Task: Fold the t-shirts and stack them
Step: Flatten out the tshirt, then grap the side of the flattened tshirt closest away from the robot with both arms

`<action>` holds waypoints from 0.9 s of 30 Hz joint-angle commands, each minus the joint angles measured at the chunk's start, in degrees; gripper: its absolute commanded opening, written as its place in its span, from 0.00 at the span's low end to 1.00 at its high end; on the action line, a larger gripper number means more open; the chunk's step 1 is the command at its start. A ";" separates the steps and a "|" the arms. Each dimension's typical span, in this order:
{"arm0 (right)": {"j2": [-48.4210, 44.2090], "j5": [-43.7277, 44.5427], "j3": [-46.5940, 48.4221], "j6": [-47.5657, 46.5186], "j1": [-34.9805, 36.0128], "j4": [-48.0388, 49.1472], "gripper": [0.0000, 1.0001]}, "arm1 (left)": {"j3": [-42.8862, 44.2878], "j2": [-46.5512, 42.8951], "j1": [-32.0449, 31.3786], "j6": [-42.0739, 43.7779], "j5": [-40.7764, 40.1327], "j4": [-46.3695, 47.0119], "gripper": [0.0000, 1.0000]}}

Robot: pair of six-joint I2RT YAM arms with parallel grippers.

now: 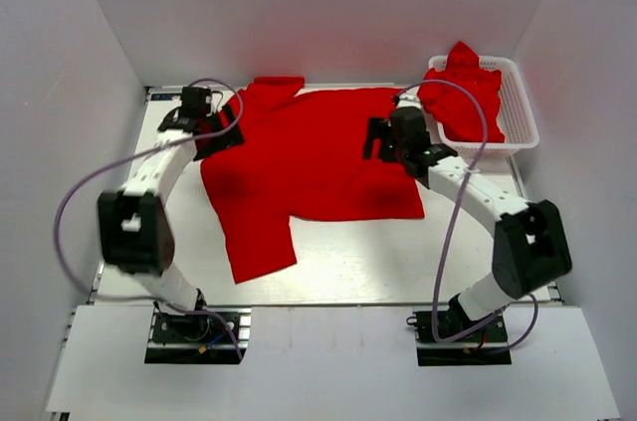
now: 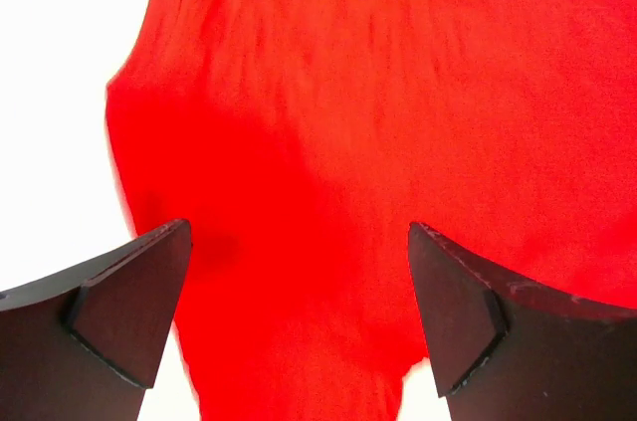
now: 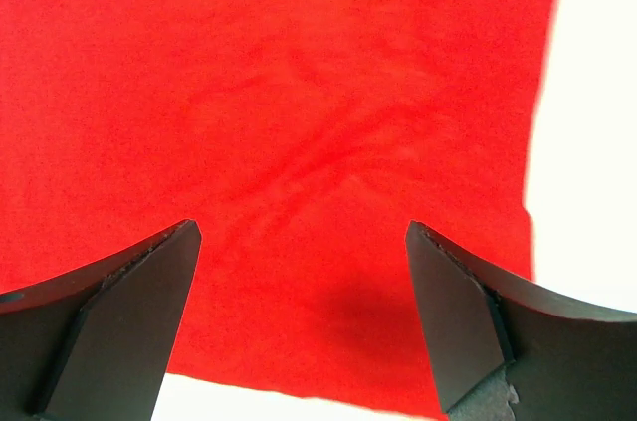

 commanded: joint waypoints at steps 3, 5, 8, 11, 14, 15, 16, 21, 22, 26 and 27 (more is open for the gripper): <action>-8.89 15.55 -8.86 7.78 -0.44 -5.32 0.90 | -18.45 -20.86 -2.07 -10.38 -0.37 -4.52 1.00; -12.41 20.57 -11.58 11.81 -0.35 -7.51 0.90 | -23.02 -23.86 -2.60 -11.80 -0.37 -9.80 1.00; -14.97 24.43 -13.87 15.50 -0.44 -8.31 0.90 | -32.33 -32.12 -3.22 -14.35 2.68 -11.66 1.00; -17.08 24.37 -15.10 17.62 -0.61 -9.63 0.90 | -42.69 -39.23 -4.45 -16.03 6.20 -12.27 1.00; -17.79 22.36 -16.43 17.63 -0.44 -9.54 0.90 | -44.83 -40.66 -5.15 -16.56 6.92 -16.47 1.00; -18.22 22.00 -17.12 17.54 -0.61 -9.37 0.90 | -44.83 -41.27 -5.16 -17.17 6.92 -17.98 1.00; -18.31 21.73 -17.91 17.63 -0.44 -9.54 0.90 | -44.83 -41.28 -6.03 -18.04 6.92 -19.21 1.00; -20.77 21.56 -21.17 18.94 -0.53 -8.67 0.90 | -47.99 -44.44 -7.96 -19.63 8.33 -20.28 0.97; -21.04 21.56 -22.04 19.30 -0.70 -8.23 0.90 | -48.00 -43.92 -7.97 -20.33 8.33 -20.28 0.95; -22.97 21.38 -23.90 20.00 -0.61 -7.43 0.90 | -48.53 -41.29 -9.90 -20.95 8.33 -20.80 0.89; -23.67 21.47 -24.51 20.00 -0.70 -7.43 0.90 | -48.53 -41.28 -9.90 -21.73 7.63 -22.02 0.87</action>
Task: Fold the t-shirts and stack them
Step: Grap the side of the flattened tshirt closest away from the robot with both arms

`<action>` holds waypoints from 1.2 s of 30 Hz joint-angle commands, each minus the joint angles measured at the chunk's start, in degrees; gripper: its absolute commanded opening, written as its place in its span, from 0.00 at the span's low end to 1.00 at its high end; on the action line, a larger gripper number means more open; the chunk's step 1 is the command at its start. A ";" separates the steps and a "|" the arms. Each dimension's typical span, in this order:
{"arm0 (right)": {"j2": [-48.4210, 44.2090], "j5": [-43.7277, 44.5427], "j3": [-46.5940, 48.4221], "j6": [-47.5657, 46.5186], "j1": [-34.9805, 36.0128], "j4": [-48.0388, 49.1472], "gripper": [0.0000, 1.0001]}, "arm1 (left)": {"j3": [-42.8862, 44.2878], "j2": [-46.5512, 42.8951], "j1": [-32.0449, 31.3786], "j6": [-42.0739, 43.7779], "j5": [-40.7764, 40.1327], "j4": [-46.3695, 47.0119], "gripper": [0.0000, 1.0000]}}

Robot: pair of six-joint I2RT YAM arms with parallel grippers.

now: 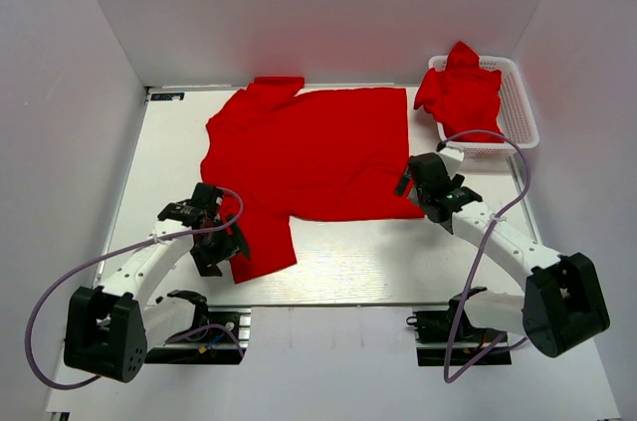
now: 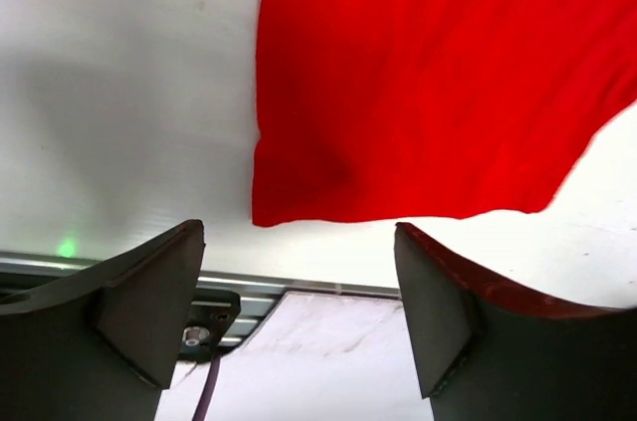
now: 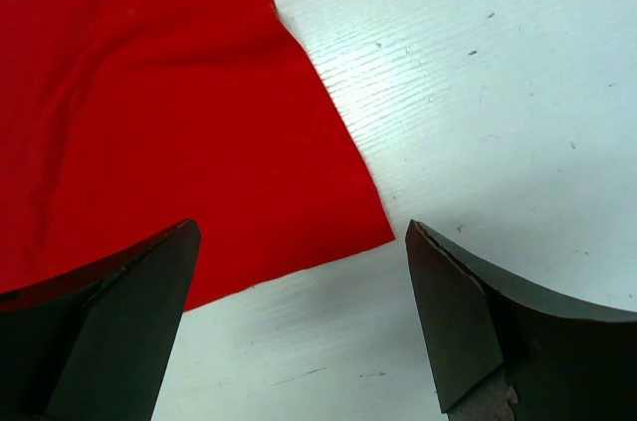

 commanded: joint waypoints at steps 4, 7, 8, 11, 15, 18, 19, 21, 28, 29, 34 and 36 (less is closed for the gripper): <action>-3.07 2.48 -0.74 1.80 -0.18 1.75 0.90 | -1.03 -0.26 -2.35 -4.35 -0.38 -2.69 0.82; -3.24 2.66 -0.56 1.62 -0.18 1.75 0.90 | -1.03 1.93 -3.57 -4.97 -1.43 -2.69 0.76; -3.25 3.09 -0.56 1.62 -0.09 1.83 0.90 | -1.03 2.46 -4.10 -4.97 -1.43 -2.69 0.74; -3.07 3.71 -0.21 0.92 -0.27 1.75 0.90 | -3.22 3.69 -4.80 -6.29 -1.26 -0.51 0.67; -2.81 3.19 0.76 -0.13 -0.26 2.36 0.90 | -4.64 6.68 -5.86 -7.43 -2.83 2.83 0.56; -2.72 3.36 0.85 -0.58 -0.35 2.36 0.90 | -5.33 9.05 -5.86 -7.96 -4.15 4.15 0.52; -2.89 3.27 0.85 -0.75 -0.44 2.28 0.90 | -5.86 10.54 -5.86 -7.96 -4.77 4.68 0.52; -2.98 2.66 0.67 -1.28 -0.53 2.27 0.90 | -5.08 11.87 -5.86 -7.96 -6.52 5.39 0.50; -3.07 0.81 -0.03 -1.72 -0.36 0.52 0.90 | -2.79 12.40 -5.86 -7.09 -8.46 7.32 0.50; -3.16 0.64 -0.29 -1.72 -0.44 0.26 0.90 | -2.79 12.40 -5.86 -6.56 -8.46 8.37 0.50; -3.51 -0.59 0.06 -1.89 -0.53 0.08 0.90 | -3.85 14.50 -5.86 -5.15 -6.62 14.44 0.50; -3.60 -1.03 0.06 -2.16 -0.44 0.16 0.90 | -3.85 15.12 -5.86 -3.75 -6.09 16.72 0.48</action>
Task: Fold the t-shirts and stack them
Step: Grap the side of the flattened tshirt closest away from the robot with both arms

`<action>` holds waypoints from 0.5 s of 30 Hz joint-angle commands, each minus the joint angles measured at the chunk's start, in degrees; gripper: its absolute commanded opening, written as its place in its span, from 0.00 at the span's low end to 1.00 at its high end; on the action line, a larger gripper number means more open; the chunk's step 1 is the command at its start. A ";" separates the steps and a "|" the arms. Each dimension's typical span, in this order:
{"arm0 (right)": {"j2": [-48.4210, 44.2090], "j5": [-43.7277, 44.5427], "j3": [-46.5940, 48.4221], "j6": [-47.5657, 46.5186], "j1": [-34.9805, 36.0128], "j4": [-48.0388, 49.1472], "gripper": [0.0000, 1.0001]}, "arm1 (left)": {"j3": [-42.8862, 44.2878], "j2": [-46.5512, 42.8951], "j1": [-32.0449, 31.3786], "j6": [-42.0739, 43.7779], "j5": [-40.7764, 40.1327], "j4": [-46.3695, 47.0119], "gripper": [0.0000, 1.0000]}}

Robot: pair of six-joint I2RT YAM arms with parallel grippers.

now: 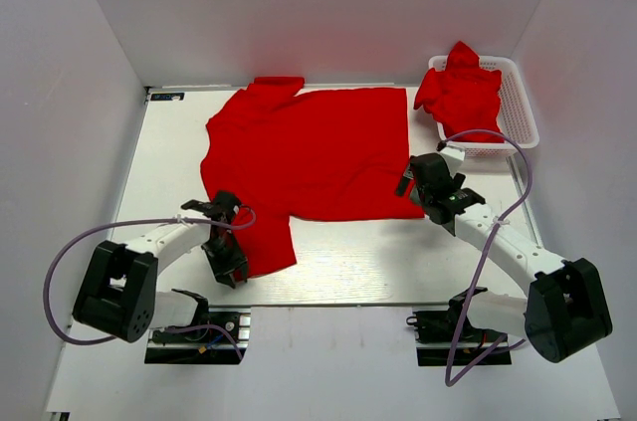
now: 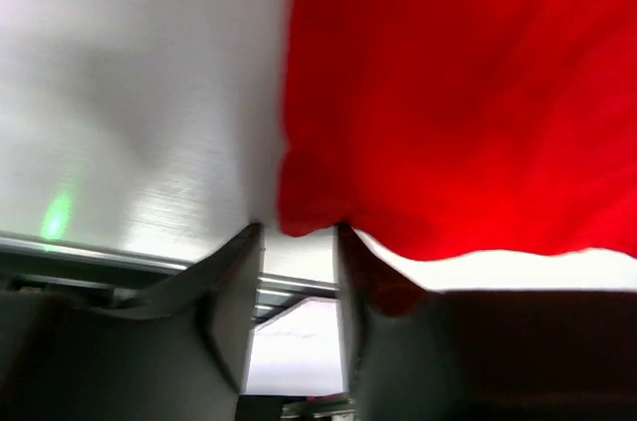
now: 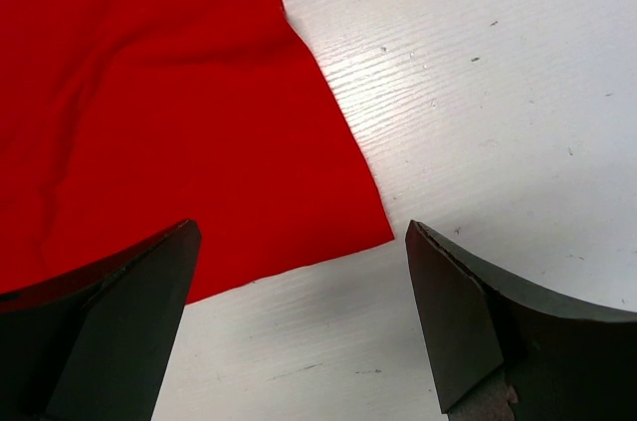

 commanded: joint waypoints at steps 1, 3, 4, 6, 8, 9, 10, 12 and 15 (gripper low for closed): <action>-1.63 -0.64 0.58 -0.72 -0.16 0.08 0.90 | -1.64 2.47 -0.07 1.33 -5.00 16.16 0.42; -1.89 -0.82 0.50 -0.72 -0.16 -0.10 0.90 | -1.64 3.69 -0.07 2.12 -4.47 16.17 0.33; -1.98 -0.82 0.32 -0.63 -0.16 -0.01 0.90 | -1.64 3.70 -0.07 2.73 -4.47 16.17 0.27; -2.33 -1.52 0.40 -0.81 -0.24 -0.01 0.90 | -1.02 4.23 -0.07 3.34 -4.47 16.17 0.00; -2.33 -2.04 -0.21 -1.41 -0.07 -0.01 0.90 | -1.02 4.23 -0.07 3.87 -4.47 16.69 0.00; -2.33 -2.13 -0.38 -1.51 -0.07 -0.45 0.90 | -1.02 4.23 -0.07 4.57 -4.47 16.69 0.00; -2.25 -2.40 -0.56 -1.51 -0.07 -1.15 0.90 | -1.02 2.83 -0.07 4.58 -4.47 16.69 0.00; -1.90 -2.40 -1.00 -0.98 -0.07 -2.20 0.90 | -1.02 0.72 -0.07 6.15 -4.99 16.17 0.00; -1.28 -2.75 -1.96 0.24 0.02 -4.23 0.90 | -1.02 -6.04 -0.07 7.30 -5.00 16.17 0.00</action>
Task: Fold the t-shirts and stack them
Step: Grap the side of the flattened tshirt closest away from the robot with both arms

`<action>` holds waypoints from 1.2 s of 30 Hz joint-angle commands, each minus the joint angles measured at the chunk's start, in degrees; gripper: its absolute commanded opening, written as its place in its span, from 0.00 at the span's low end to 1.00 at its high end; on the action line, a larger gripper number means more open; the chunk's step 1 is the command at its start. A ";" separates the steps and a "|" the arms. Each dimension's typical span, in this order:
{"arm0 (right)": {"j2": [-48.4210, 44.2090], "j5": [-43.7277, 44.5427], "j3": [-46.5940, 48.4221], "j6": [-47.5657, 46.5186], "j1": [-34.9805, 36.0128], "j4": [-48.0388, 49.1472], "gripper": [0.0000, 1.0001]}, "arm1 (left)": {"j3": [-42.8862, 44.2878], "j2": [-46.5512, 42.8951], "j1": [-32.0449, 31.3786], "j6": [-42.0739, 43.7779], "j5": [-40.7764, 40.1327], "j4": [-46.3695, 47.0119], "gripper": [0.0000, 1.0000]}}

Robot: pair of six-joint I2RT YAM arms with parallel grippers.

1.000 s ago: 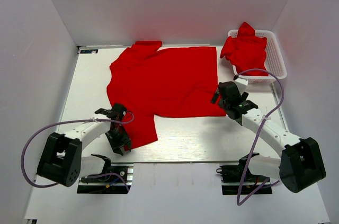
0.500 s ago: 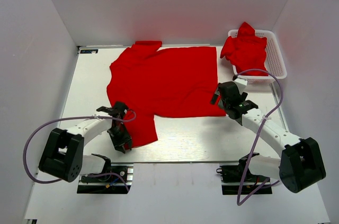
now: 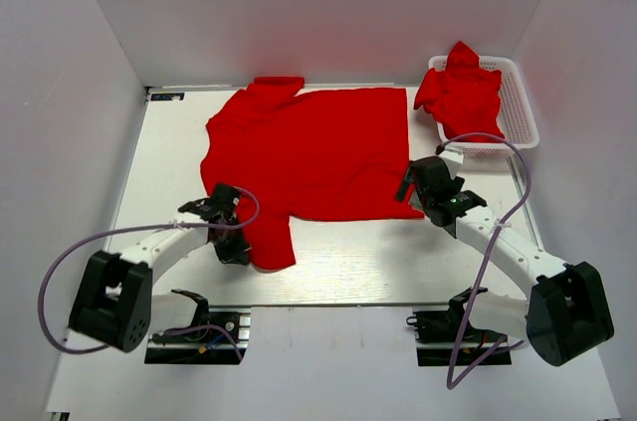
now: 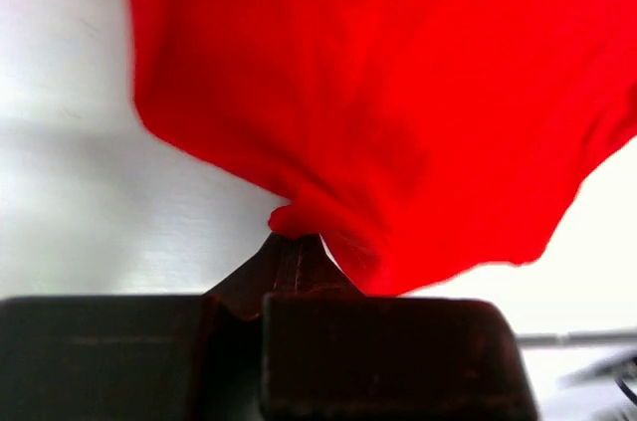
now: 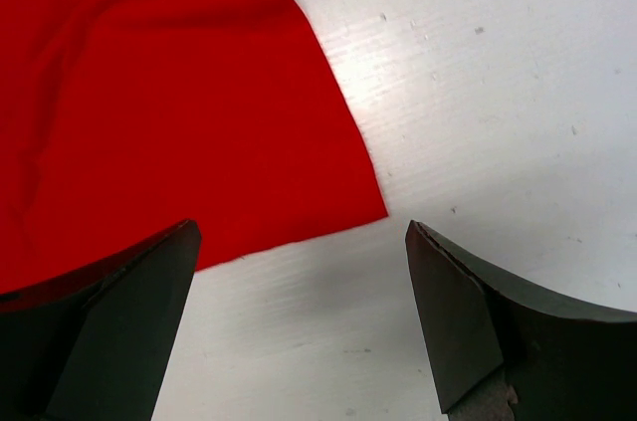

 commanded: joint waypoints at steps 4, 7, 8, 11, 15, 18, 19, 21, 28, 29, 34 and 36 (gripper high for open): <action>1.61 -0.57 -2.37 2.88 -0.16 -3.07 0.90 | -0.50 -12.29 -0.05 4.32 -7.89 4.53 0.00; 5.04 0.75 -2.10 3.93 -0.16 -2.28 0.90 | 0.03 -14.33 -0.05 5.02 -7.89 4.53 0.00; 7.92 1.36 -0.88 4.46 -0.42 -2.28 0.90 | 0.03 -14.33 -0.05 5.02 -7.89 5.23 0.00; 11.18 1.19 0.27 5.34 -0.95 -2.37 0.90 | 0.03 -14.33 -0.05 5.64 -6.58 5.76 0.00; 15.06 1.37 0.71 7.44 -1.47 -2.46 0.90 | 0.03 -14.33 -0.05 5.64 -5.87 6.38 0.00; 15.68 1.54 0.19 7.80 -2.18 -1.32 0.90 | 0.03 -14.33 -0.05 5.64 -5.26 6.38 0.00; 15.50 1.02 0.01 7.89 -2.61 -0.97 0.90 | 0.03 -14.33 -0.05 5.64 -5.25 6.38 0.00; 14.98 0.32 -0.34 7.28 -2.97 0.35 0.90 | 0.03 -14.33 -0.05 5.64 -4.73 6.90 0.00; 12.08 -1.62 -0.78 4.64 -4.29 2.20 0.90 | 0.03 -14.33 -0.05 6.17 -4.73 6.38 0.00; 12.08 -2.23 -0.87 4.12 -4.64 2.90 0.90 | 0.03 -14.33 -0.05 6.17 -4.73 6.38 0.00; 15.15 -3.20 -0.09 2.44 -5.69 3.87 0.90 | 0.65 -13.80 -0.05 6.17 -4.73 6.38 0.00; 17.08 -3.64 -0.08 1.65 -5.52 3.78 0.90 | 1.18 -13.80 -0.05 6.17 -4.73 5.85 0.00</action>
